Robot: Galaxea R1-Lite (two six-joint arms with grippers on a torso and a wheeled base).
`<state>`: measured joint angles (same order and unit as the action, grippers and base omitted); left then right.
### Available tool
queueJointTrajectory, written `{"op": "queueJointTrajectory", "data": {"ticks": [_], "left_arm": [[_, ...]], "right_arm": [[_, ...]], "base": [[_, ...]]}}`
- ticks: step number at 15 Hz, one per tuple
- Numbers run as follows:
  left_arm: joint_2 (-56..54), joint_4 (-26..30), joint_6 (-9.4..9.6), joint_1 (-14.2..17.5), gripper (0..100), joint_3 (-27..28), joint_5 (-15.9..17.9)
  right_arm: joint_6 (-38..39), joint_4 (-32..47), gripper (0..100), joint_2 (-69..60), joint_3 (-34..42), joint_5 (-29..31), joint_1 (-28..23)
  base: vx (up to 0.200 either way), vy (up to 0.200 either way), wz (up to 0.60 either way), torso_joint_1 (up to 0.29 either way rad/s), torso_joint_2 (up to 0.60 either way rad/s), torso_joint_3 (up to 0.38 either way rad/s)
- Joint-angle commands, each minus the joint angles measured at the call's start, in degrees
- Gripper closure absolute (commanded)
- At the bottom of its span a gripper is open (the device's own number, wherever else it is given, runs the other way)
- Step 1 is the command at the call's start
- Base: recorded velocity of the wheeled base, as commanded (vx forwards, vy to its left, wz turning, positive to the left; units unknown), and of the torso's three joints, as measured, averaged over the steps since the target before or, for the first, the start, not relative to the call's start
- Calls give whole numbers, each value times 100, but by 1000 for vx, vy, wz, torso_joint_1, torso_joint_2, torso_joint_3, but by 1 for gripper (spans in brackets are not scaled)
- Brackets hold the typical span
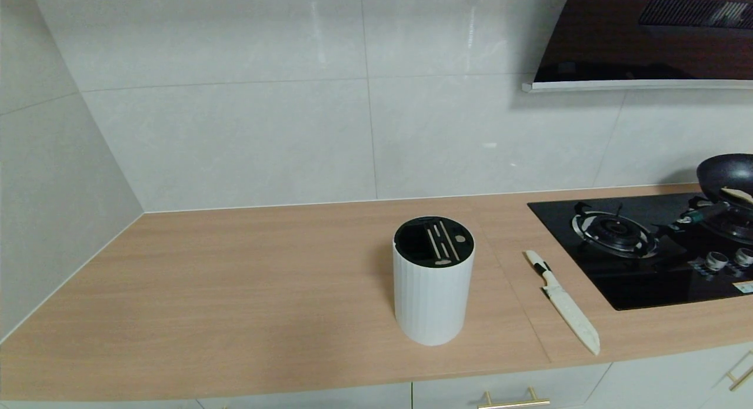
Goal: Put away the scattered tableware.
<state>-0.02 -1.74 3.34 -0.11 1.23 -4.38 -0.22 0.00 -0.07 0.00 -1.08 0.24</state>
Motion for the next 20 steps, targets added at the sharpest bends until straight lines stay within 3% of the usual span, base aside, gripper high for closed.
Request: {"op": "queueJointTrajectory", "data": {"ticks": [1,4,20], "left_arm": [[2,-1,9,2,0,0,-2],[2,-1,-9,2,0,0,-2],[2,-1,-44,2,0,0,-2]], "right_arm": [[-4,0,0,7,0,3,2],[-4,0,0,7,0,-6,2],[-4,0,0,7,0,-6,2]], "base": [[0,0,0,0,0,0],[0,-200,0,-2,-2,-1],[13,0,0,0,0,0]]}}
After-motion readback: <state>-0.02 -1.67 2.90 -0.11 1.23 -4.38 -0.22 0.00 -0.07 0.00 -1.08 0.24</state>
